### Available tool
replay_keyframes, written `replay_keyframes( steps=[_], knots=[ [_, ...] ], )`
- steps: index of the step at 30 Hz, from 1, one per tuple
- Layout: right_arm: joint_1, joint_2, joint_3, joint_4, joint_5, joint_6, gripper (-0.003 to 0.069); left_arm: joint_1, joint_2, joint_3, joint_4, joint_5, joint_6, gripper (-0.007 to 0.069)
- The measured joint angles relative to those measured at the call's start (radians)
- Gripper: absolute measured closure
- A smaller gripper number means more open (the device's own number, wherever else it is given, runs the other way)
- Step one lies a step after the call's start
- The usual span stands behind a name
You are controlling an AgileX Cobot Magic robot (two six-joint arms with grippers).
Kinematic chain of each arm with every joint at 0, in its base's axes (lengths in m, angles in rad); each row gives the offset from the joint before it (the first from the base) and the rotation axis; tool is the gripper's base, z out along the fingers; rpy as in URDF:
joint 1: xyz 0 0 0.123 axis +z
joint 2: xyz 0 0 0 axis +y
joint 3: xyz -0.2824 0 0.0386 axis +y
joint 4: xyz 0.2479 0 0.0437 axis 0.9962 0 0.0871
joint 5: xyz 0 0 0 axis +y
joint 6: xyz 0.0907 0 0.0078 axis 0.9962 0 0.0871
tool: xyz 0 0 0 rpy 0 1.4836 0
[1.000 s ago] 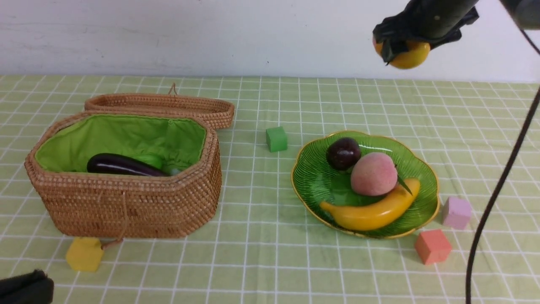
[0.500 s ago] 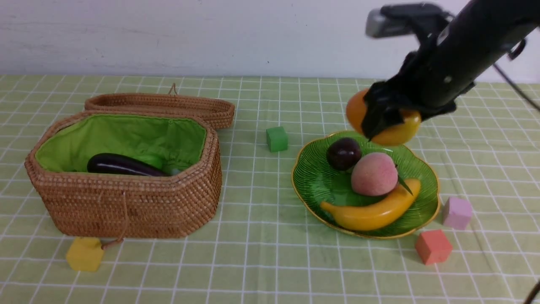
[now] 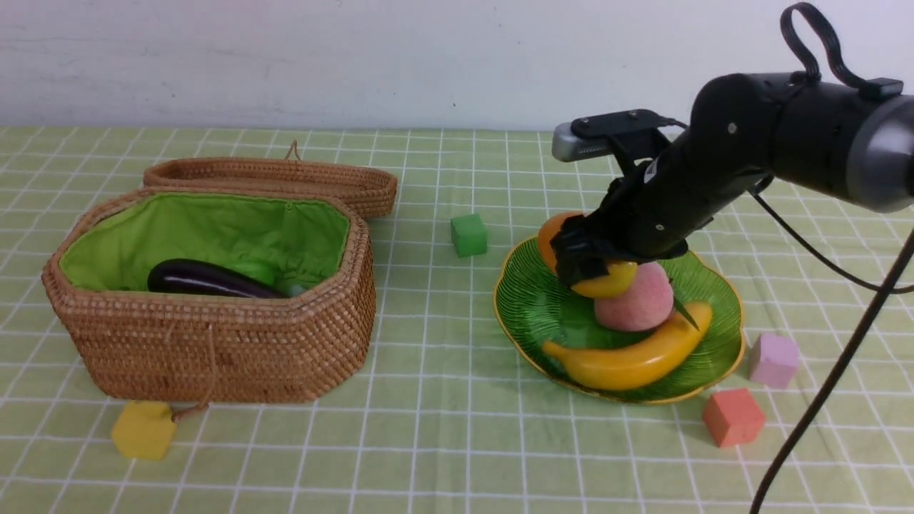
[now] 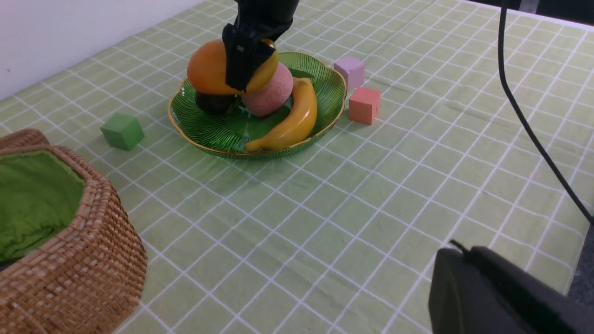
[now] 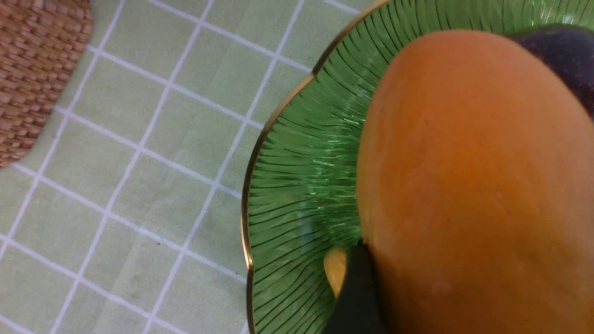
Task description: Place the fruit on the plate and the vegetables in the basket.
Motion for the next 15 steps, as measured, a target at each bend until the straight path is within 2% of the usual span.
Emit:
replay_keyframes(
  steps=[2,4,8,12,15],
  knots=[
    [0.0,0.002,0.0,0.0,-0.007,0.0,0.0025,0.0,0.0,0.0,0.0,-0.001,0.0,0.0637],
    [0.0,0.002,0.0,0.0,-0.008,0.0,-0.001,0.0,0.0,0.0,0.0,-0.001,0.0,0.0637],
    [0.001,0.003,-0.006,0.001,0.02,0.0,-0.0021,0.0,0.0,0.0,0.0,-0.003,0.0,0.0637],
    [0.002,-0.009,-0.071,0.0,0.139,0.0,0.0028,0.0,0.0,0.0,0.0,-0.032,0.0,0.0637],
    [0.002,-0.056,-0.141,0.0,0.3,0.012,0.0123,0.0,0.0,0.0,0.0,-0.136,-0.005,0.0637]
  ],
)
